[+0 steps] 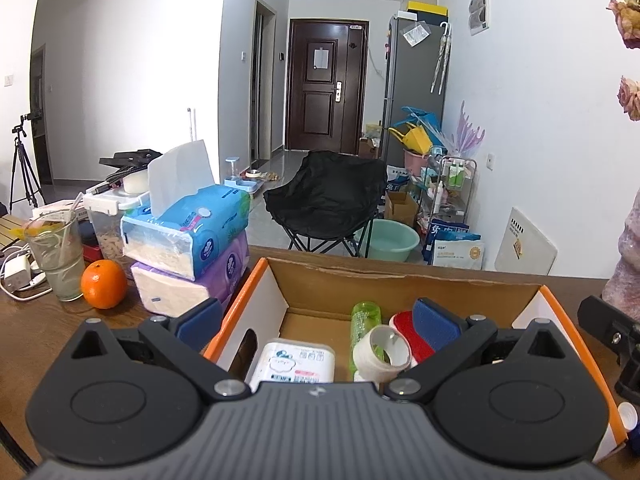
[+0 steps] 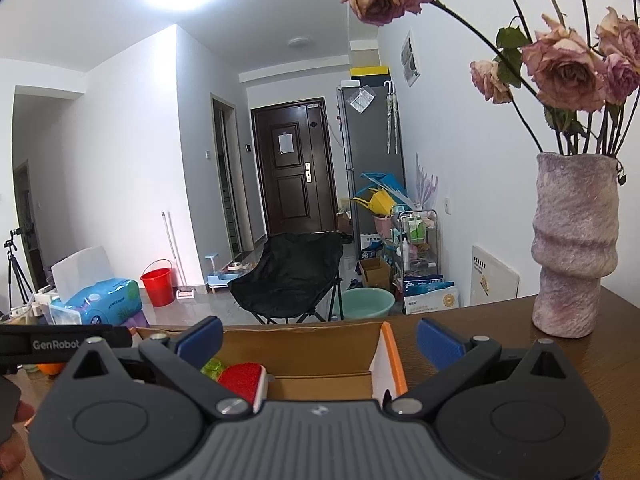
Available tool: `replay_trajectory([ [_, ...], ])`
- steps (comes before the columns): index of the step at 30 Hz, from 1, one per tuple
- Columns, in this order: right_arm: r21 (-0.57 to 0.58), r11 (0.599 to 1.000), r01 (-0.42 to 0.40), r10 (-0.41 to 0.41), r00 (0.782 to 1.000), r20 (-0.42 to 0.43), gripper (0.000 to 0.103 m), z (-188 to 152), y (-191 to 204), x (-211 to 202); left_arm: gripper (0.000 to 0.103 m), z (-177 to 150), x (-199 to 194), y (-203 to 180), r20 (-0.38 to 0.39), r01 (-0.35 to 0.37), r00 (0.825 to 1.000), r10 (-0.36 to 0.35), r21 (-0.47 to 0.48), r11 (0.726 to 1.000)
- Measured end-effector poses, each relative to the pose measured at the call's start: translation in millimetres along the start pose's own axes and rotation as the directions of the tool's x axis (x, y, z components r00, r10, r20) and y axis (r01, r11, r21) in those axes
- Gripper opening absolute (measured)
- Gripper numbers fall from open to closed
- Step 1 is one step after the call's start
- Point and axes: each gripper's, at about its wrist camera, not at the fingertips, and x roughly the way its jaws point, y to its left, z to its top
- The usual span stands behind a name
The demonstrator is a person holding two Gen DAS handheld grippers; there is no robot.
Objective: Organize rigid objects
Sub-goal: 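Withdraw both tools from the box back over the table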
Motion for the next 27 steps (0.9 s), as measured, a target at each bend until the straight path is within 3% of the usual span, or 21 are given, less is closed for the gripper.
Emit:
replay_trajectory([
  [27, -0.090, 0.996, 0.016, -0.020, 0.999, -0.044, 0.103, -25.7, -18.9, -95.9, 0.103, -45.0, -80.2, -3.0, -0.072, 0.006, 0.997, -0.005, 0.013, 1.000],
])
